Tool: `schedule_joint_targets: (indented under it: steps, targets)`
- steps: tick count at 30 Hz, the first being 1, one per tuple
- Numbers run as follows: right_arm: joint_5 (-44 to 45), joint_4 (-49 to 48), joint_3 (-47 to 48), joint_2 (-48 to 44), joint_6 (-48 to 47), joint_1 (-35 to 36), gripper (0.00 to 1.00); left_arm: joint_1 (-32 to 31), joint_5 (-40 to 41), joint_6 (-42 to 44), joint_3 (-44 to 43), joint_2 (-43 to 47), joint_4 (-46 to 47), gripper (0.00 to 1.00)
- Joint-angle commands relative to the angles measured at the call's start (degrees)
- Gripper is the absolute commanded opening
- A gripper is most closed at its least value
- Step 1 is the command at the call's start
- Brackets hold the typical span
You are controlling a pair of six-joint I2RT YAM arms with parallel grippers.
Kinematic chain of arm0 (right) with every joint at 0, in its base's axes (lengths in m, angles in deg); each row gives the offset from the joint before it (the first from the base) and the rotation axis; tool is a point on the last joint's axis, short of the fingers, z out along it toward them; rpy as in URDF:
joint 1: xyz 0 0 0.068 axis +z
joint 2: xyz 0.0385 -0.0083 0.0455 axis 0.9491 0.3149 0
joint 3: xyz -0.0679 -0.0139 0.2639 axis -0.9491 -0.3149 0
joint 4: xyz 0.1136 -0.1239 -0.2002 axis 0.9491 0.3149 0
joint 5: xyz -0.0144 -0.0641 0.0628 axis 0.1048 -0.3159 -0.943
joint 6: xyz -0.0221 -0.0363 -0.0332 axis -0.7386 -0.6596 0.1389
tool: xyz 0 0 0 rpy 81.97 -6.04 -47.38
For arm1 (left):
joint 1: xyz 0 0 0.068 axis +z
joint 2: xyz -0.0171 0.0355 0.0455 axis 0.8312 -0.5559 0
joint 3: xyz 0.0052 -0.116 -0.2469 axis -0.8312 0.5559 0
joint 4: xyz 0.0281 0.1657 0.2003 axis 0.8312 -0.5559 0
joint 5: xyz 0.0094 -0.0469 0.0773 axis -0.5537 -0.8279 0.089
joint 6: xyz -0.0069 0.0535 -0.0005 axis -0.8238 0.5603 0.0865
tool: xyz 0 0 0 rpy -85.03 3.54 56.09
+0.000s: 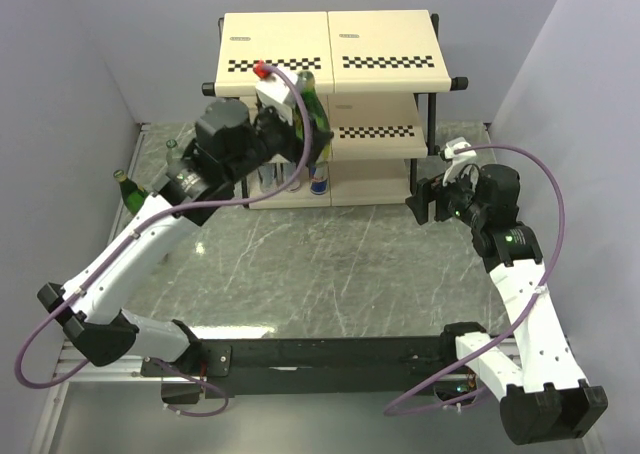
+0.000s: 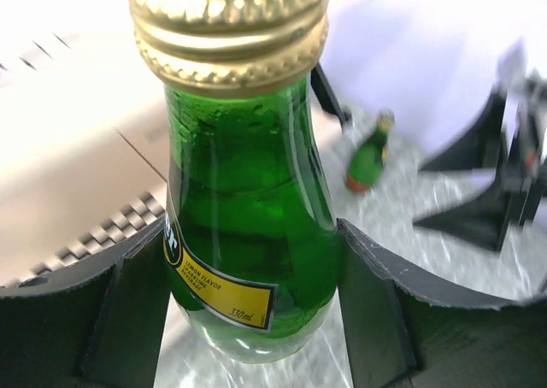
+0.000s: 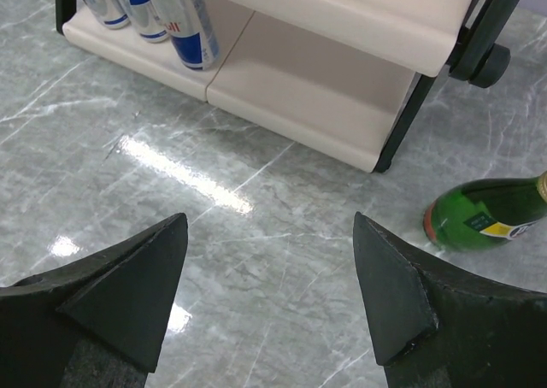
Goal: Place and organize the beverage onto the shelf
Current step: Place the drink on the shelf.
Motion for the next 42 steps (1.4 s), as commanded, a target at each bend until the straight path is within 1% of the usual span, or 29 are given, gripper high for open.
schedule_joint_targets:
  steps: [1, 2, 5, 9, 15, 16, 18, 21, 26, 32, 42]
  targets:
    - [-1.1, -2.44, -0.48, -0.51, -0.96, -0.47, 0.84, 1.45, 0.36, -0.81, -9.56, 1.03, 7.56, 0.0]
    - [-1.19, -2.44, -0.57, -0.51, -1.14, -0.39, 0.84, 2.15, 0.36, -0.63, -10.45, 0.51, 7.47, 0.0]
    - [-2.24, -2.17, -0.83, -0.33, -1.05, -0.39, 0.84, 3.82, 4.83, 0.51, -13.79, -0.72, 7.38, 0.0]
    - [-3.74, -1.91, -0.84, -0.42, -0.88, -0.38, 0.83, 6.98, 6.69, 1.39, -17.66, -2.92, 7.56, 0.0]
    - [-4.97, -1.56, -1.01, -0.25, -0.88, -0.47, 0.83, 10.59, 8.0, 2.53, -29.25, -9.68, 5.46, 0.0]
    - [-5.14, -1.47, -1.01, -0.16, -0.96, -0.47, 0.83, 11.03, 8.18, 2.62, -32.75, -10.65, 4.49, 0.0]
    - [-5.49, -1.3, -1.01, 0.02, -1.05, -0.38, 0.83, 12.0, 9.32, 3.49, -36.8, -13.29, 3.87, 0.0]
    - [-6.11, -1.12, -1.01, -0.24, -0.97, -0.38, 0.82, 13.66, 10.55, 4.29, -39.45, -15.58, 3.52, 0.0]
    - [-6.73, -1.12, -1.01, -0.68, -0.79, -0.38, 0.82, 16.65, 12.31, 4.55, -39.99, -17.33, 5.18, 0.0]
    - [-6.9, -1.21, -1.1, -1.3, -0.44, -0.39, 0.82, 19.73, 13.98, 4.64, -42.01, -19.71, 5.01, 0.0]
    - [-7.43, -1.21, -1.19, -1.12, -0.35, -0.47, 0.81, 21.4, 11.88, 2.18, -43.77, -21.91, 3.78, 0.0]
